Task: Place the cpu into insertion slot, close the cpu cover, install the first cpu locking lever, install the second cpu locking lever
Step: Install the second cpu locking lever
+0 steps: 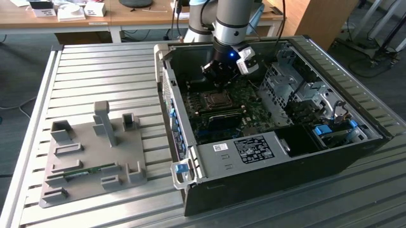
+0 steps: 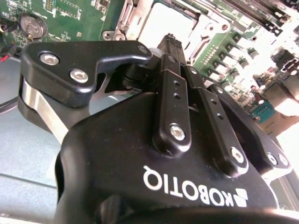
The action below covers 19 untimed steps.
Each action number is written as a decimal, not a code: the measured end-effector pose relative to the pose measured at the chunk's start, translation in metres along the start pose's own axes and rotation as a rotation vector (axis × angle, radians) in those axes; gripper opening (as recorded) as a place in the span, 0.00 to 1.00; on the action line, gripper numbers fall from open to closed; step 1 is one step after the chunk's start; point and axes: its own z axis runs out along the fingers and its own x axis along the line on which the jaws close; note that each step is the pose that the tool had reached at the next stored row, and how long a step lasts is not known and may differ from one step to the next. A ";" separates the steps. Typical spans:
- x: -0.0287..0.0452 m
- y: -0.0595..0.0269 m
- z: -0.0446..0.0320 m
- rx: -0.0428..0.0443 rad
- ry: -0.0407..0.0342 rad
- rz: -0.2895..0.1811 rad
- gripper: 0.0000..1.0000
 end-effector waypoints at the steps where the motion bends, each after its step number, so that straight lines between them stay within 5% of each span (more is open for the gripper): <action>1: -0.0001 0.0000 -0.0010 0.0000 0.0000 0.000 0.11; 19: -0.0003 0.0002 -0.0063 0.0002 0.0001 0.000 0.11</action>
